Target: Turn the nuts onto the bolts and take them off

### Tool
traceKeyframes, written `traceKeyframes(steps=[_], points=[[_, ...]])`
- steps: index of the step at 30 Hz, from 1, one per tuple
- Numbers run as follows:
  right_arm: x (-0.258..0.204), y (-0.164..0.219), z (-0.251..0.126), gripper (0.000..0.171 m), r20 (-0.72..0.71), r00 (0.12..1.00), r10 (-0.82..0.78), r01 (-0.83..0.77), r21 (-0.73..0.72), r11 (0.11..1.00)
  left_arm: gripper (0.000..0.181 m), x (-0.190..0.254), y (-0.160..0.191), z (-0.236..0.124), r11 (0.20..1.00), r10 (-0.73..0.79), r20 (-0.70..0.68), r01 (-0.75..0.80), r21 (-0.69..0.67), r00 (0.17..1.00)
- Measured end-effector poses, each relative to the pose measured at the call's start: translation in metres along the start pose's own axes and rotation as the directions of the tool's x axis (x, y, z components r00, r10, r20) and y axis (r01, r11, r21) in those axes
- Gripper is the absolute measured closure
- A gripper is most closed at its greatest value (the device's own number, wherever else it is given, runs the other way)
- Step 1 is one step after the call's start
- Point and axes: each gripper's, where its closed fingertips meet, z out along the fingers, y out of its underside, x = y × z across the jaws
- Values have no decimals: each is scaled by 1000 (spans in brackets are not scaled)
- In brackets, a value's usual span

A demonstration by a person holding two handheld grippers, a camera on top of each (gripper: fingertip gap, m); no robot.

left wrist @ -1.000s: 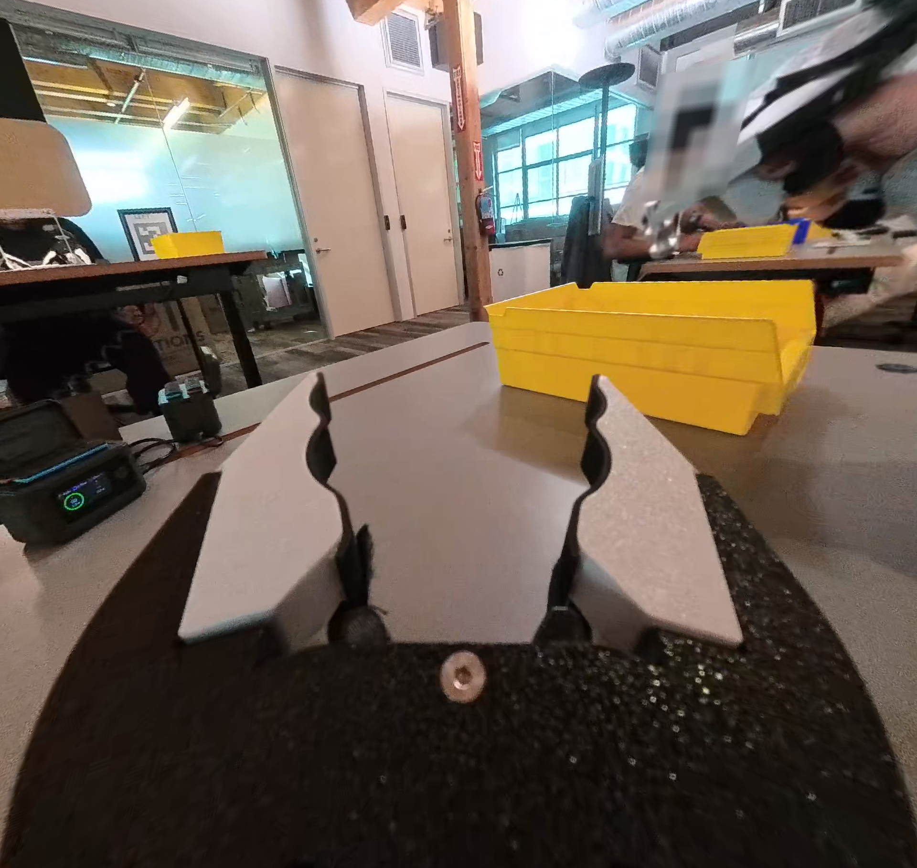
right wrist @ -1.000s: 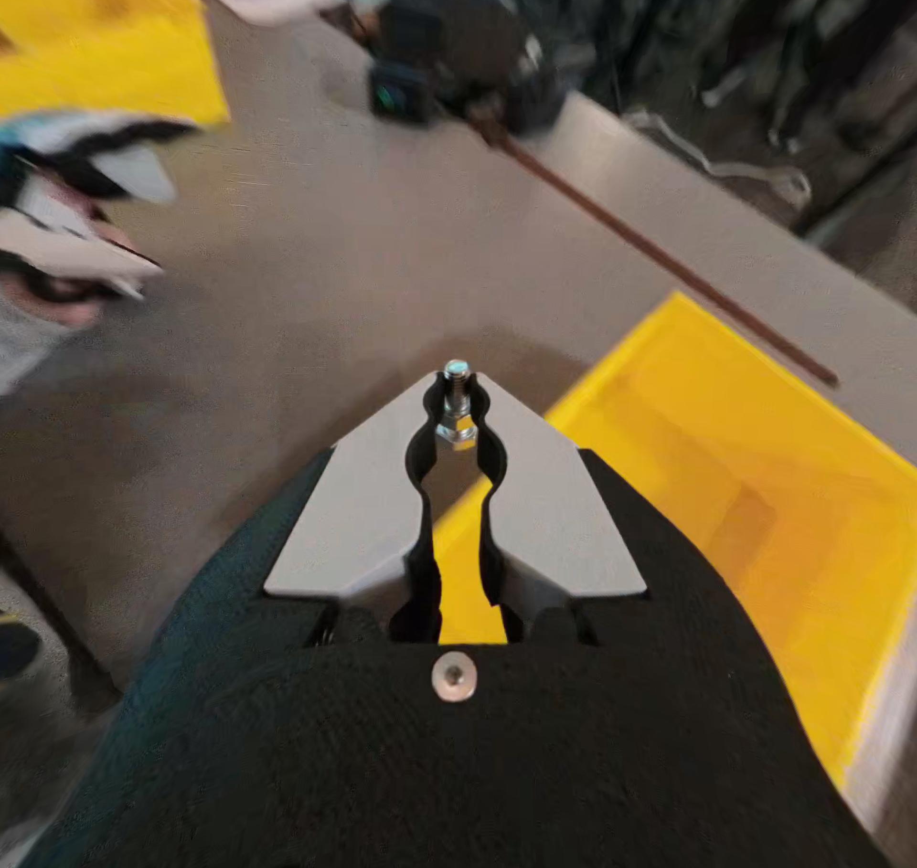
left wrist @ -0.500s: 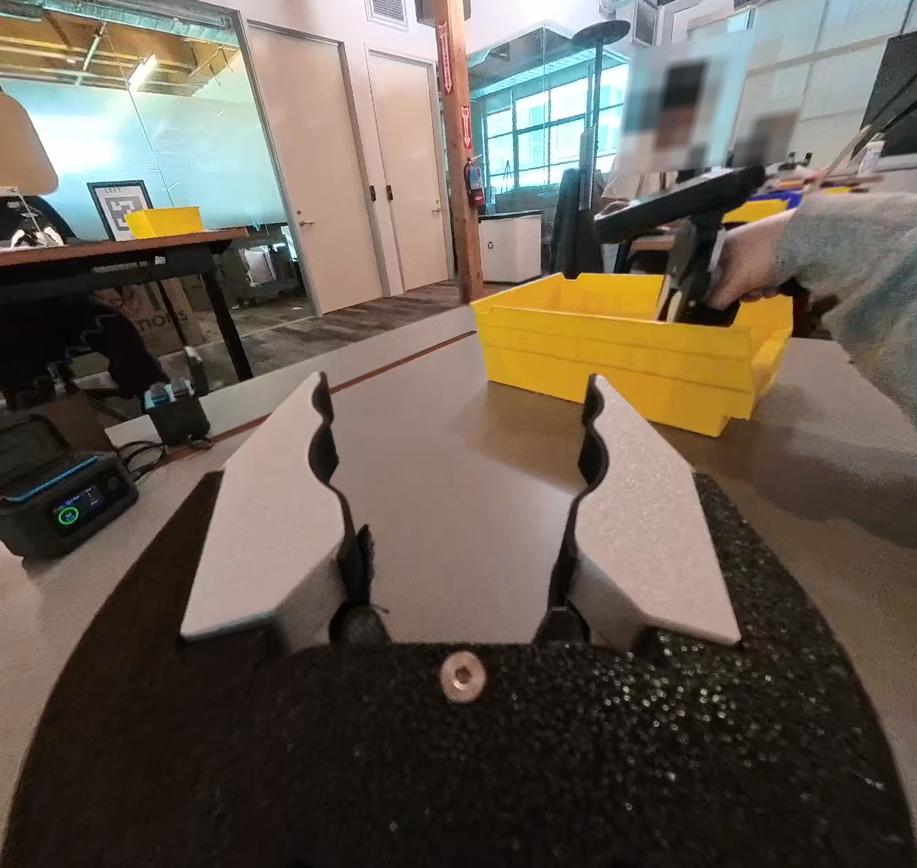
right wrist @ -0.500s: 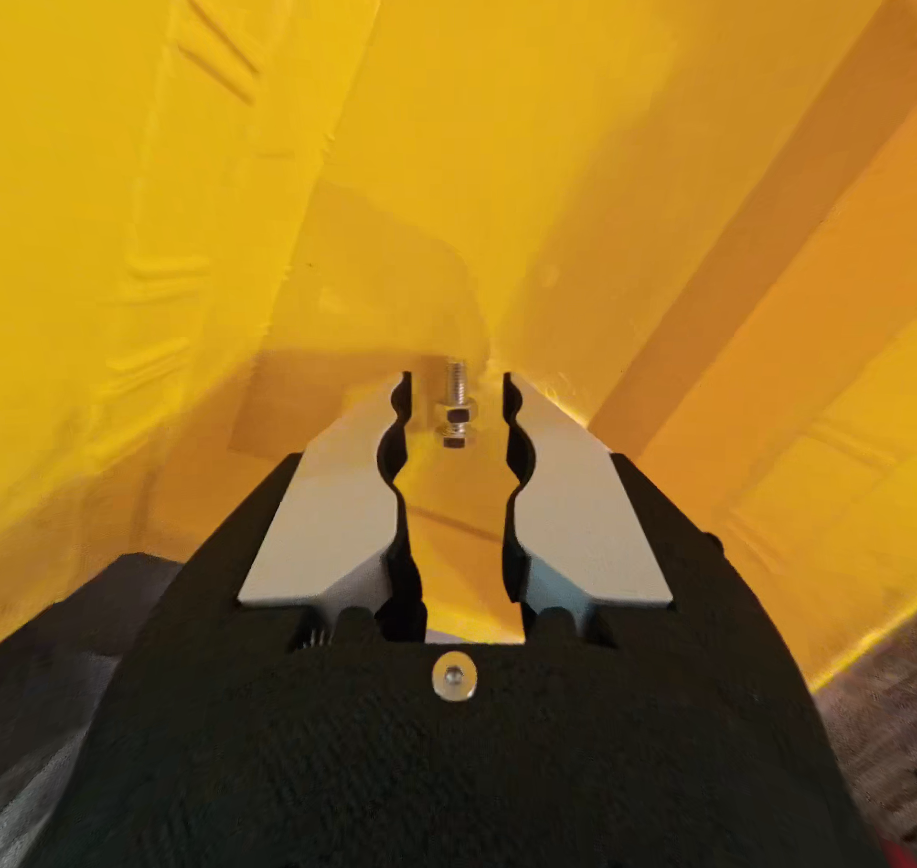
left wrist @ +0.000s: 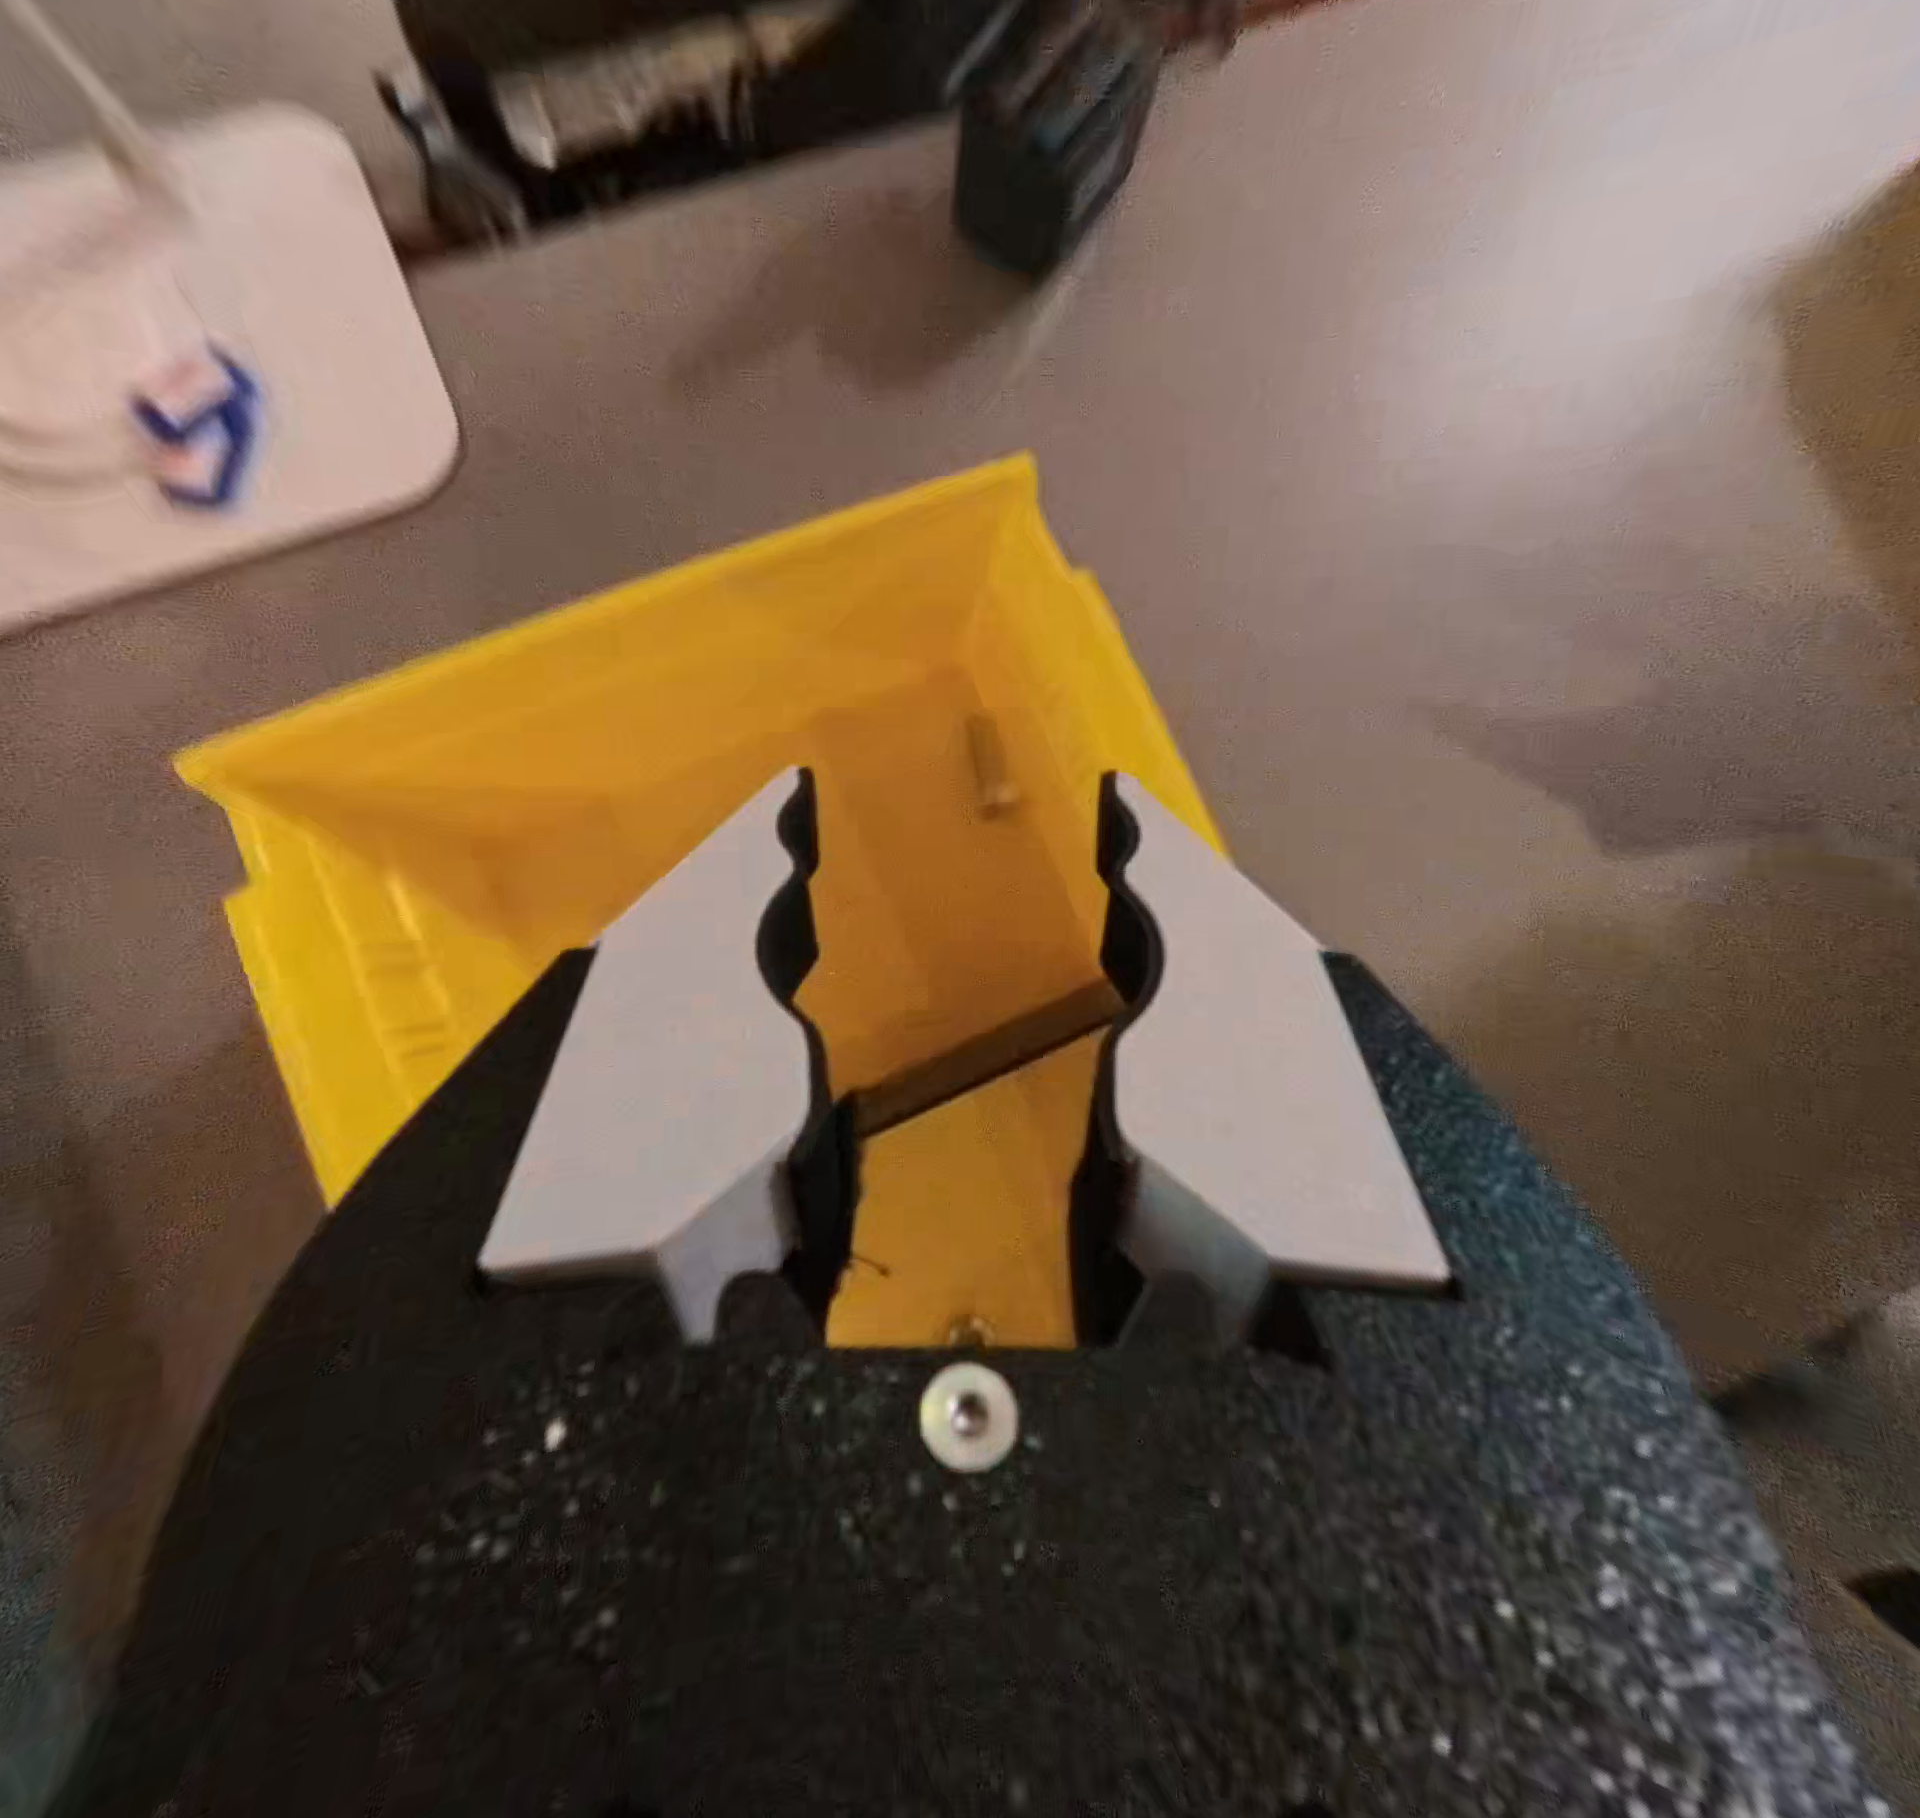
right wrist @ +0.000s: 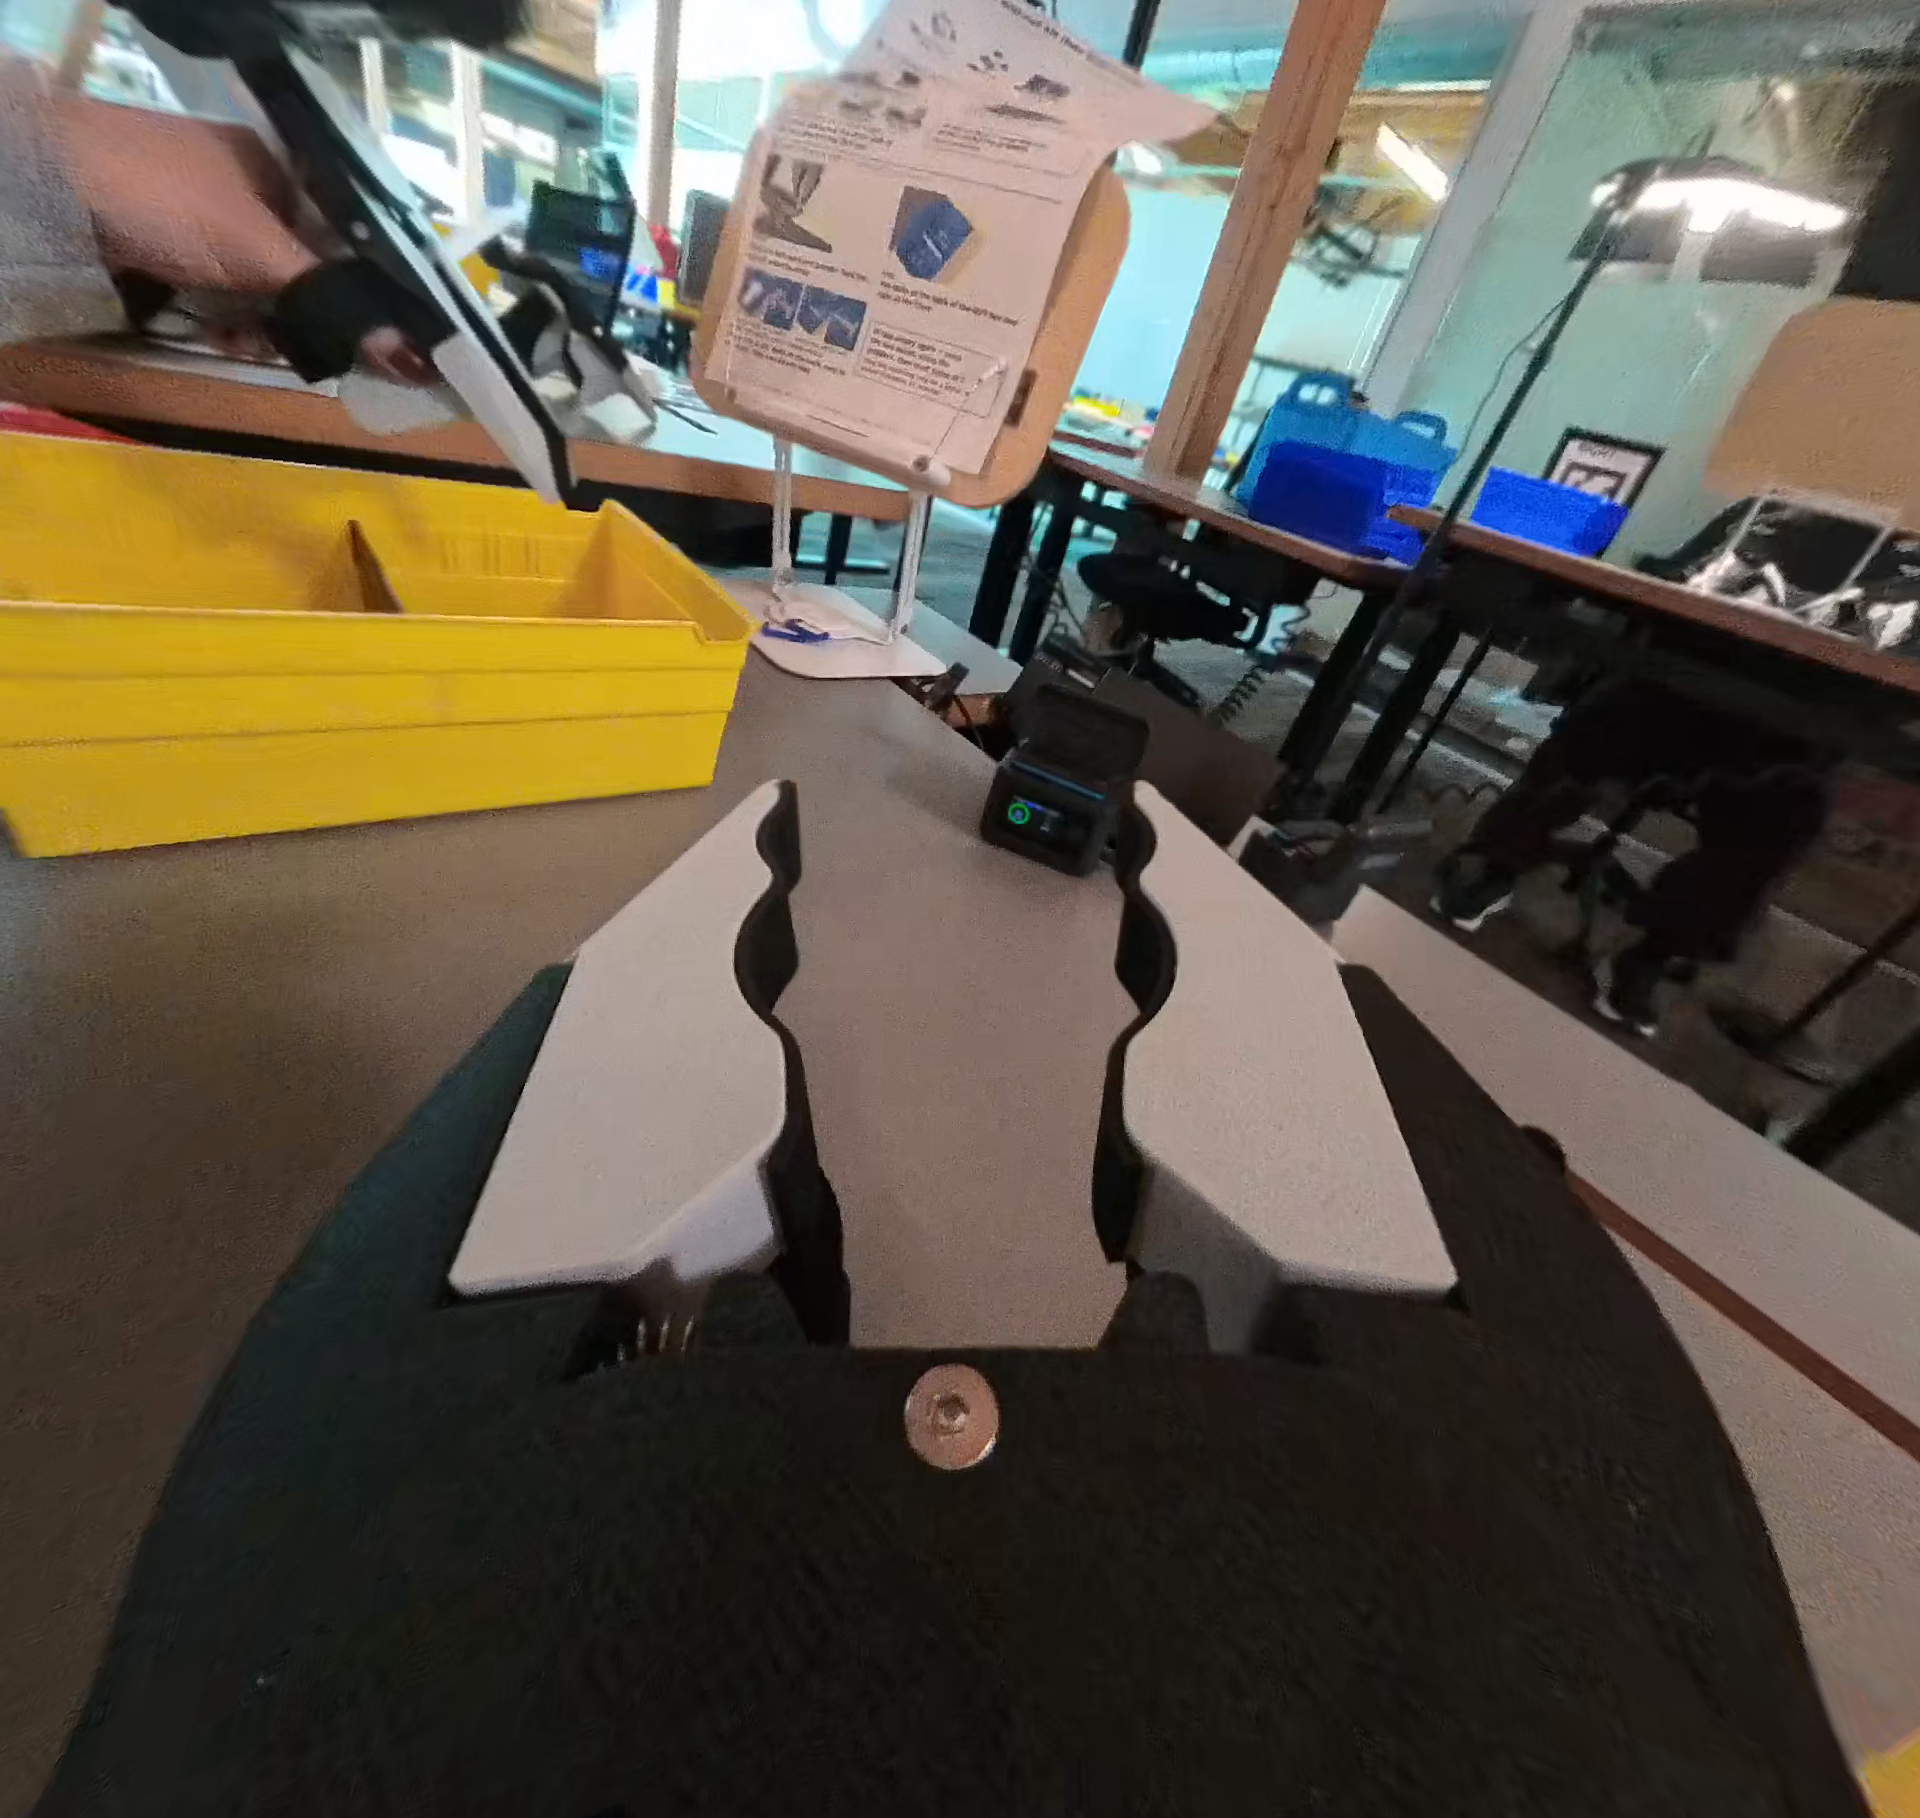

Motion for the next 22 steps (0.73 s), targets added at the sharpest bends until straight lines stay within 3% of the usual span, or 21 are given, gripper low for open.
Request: traceKeyframes(steps=[1, 4, 7, 10, 17, 20, 22], points=[[1, 12, 11, 111, -25, 1000, -2, 3, 25, 1000, 127, -15, 14, 12, 992, -75, -4, 74, -101, 997], [3, 44, 32, 110, -62, 998, -8, 11, 58, 998, 130, -48, 49, 39, 919, -238, 57, 243, -310, 970], [6, 68, 38, 109, -98, 989, -109, 110, 0, 994, 140, -64, 73, 53, 852, -277, 110, 297, -432, 954], [3, 71, 36, 110, -62, 995, -77, 78, 14, 997, 145, -65, 94, 59, 776, -323, 123, 337, -533, 938], [6, 69, 34, 110, -54, 998, -17, 19, 36, 999, 151, -68, 113, 64, 705, -346, 144, 358, -612, 927], [5, 70, 34, 110, -49, 999, -20, 21, 31, 999, 173, -73, 118, 64, 703, -300, 156, 329, -630, 941], [4, 71, 34, 110, -51, 998, -25, 26, 25, 999, 173, -75, 120, 61, 696, -263, 159, 301, -652, 952]])
